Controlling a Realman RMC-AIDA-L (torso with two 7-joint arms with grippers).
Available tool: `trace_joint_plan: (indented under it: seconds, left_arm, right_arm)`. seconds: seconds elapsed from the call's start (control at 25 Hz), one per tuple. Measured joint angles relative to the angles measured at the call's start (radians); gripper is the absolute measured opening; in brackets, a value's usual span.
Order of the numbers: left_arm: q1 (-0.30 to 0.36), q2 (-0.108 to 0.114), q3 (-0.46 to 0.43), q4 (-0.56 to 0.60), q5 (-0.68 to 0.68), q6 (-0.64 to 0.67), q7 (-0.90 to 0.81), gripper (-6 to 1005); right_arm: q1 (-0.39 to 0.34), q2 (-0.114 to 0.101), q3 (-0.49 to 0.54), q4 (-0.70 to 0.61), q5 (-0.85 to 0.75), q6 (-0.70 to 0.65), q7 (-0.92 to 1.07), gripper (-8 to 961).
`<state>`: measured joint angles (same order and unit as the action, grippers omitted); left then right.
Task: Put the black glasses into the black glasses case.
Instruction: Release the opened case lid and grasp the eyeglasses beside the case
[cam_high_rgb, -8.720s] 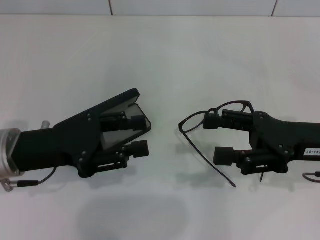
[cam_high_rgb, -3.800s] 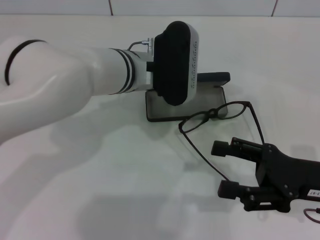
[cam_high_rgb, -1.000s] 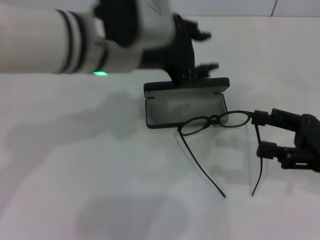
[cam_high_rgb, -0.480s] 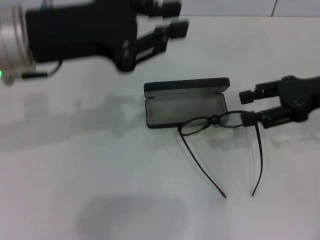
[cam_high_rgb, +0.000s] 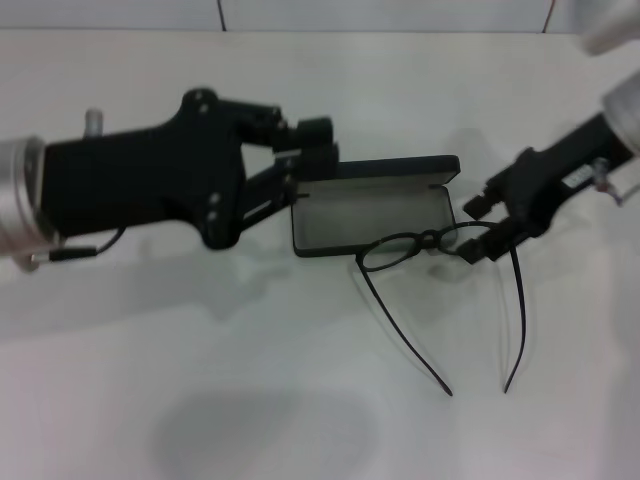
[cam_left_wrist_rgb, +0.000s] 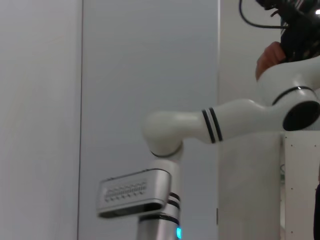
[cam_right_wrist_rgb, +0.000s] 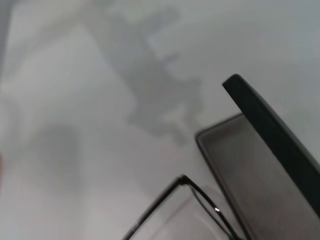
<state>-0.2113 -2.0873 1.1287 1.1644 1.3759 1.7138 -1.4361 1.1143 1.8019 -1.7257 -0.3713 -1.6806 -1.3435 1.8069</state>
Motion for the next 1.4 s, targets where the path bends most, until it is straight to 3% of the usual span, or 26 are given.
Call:
trace_joint_plan:
  seconds: [0.28,0.44,0.52,0.64,1.04,1.32,1.4]
  left_arm:
    - [0.027,0.000,-0.001,-0.146,0.002,0.027,0.106,161]
    - [0.018,0.004,-0.002,-0.238,0.007,0.032,0.163,161]
    - [0.016,0.005,-0.002,-0.265,0.007,0.035,0.186,161]
    - [0.015,0.005,-0.003,-0.283,0.007,0.036,0.200,161]
    - [0.022,0.003,-0.003,-0.297,0.007,0.039,0.203,161]
    - [0.015,0.005,-0.003,-0.317,0.002,0.040,0.217,161]
    - [0.015,0.004,-0.003,-0.317,0.000,0.040,0.221,161]
  right_arm:
    - [0.028,0.123,0.109,-0.144,-0.380,0.045,0.115,698]
    - [0.033,0.191,0.166,-0.158,-0.524,0.061,0.127,696]
    - [0.035,0.212,0.176,-0.166,-0.561,0.067,0.130,695]
    - [0.038,0.221,0.179,-0.176,-0.570,0.073,0.134,694]
    - [0.031,0.220,0.181,-0.211,-0.575,0.044,0.206,694]
    - [0.025,0.218,0.180,-0.230,-0.590,0.039,0.219,627]
    - [0.003,0.219,0.178,-0.271,-0.620,0.044,0.210,496]
